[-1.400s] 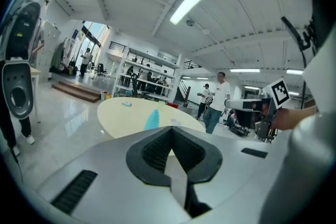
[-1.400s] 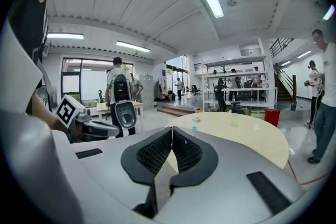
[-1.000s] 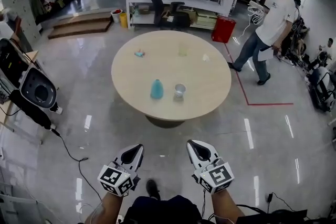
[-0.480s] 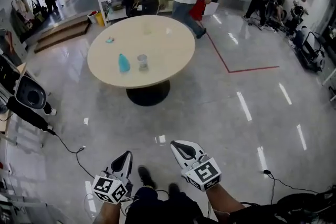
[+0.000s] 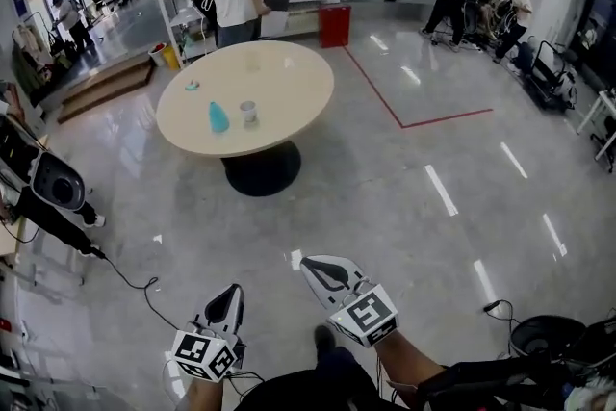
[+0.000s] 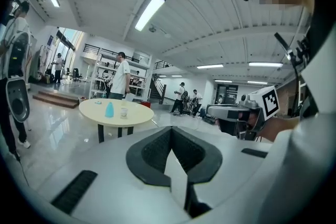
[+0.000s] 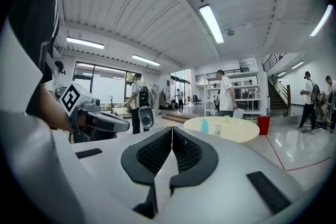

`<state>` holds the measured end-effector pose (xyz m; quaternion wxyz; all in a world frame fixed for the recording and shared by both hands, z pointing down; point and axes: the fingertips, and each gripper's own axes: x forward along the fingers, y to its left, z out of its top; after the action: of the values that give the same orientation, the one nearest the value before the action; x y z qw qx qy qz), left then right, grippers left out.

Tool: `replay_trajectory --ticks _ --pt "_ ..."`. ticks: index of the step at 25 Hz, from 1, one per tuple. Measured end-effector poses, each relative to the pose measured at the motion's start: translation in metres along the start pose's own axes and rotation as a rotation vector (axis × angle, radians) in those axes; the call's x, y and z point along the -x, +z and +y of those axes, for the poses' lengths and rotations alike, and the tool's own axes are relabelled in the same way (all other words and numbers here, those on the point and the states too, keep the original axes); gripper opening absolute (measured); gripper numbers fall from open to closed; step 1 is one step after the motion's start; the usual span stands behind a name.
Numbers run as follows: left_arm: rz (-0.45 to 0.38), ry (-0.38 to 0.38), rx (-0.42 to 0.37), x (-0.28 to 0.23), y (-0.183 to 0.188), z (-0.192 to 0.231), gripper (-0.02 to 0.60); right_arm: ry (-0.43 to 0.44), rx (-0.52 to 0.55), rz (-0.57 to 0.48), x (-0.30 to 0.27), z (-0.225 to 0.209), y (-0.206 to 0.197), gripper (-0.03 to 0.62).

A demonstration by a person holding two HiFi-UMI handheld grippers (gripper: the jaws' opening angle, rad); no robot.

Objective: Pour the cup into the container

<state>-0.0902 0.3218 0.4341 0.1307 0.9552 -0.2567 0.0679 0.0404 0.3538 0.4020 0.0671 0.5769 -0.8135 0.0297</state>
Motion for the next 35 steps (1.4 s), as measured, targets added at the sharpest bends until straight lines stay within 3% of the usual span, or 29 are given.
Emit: replay_trajectory --ticks 7,15,22,27,32,35 --pt "0.006 0.020 0.075 0.128 -0.064 -0.005 0.000 -0.015 0.000 0.031 0.038 0.122 -0.018 0.008" --pt "-0.027 -0.013 0.113 0.217 -0.082 -0.026 0.000 -0.052 0.005 0.069 0.099 0.223 -0.014 0.008" --pt "-0.067 -0.014 0.067 0.262 -0.083 -0.095 0.000 -0.037 0.009 0.031 0.179 0.260 -0.013 0.008" --pt "-0.059 -0.009 0.084 0.280 -0.098 -0.160 0.000 -0.007 0.011 0.016 0.247 0.271 -0.022 0.008" --pt "-0.033 -0.025 0.064 0.289 -0.108 -0.207 0.000 -0.059 -0.065 -0.005 0.288 0.263 -0.031 0.008" --pt "-0.042 -0.036 0.053 0.305 -0.106 -0.210 0.000 -0.070 -0.057 -0.016 0.290 0.273 -0.027 0.008"
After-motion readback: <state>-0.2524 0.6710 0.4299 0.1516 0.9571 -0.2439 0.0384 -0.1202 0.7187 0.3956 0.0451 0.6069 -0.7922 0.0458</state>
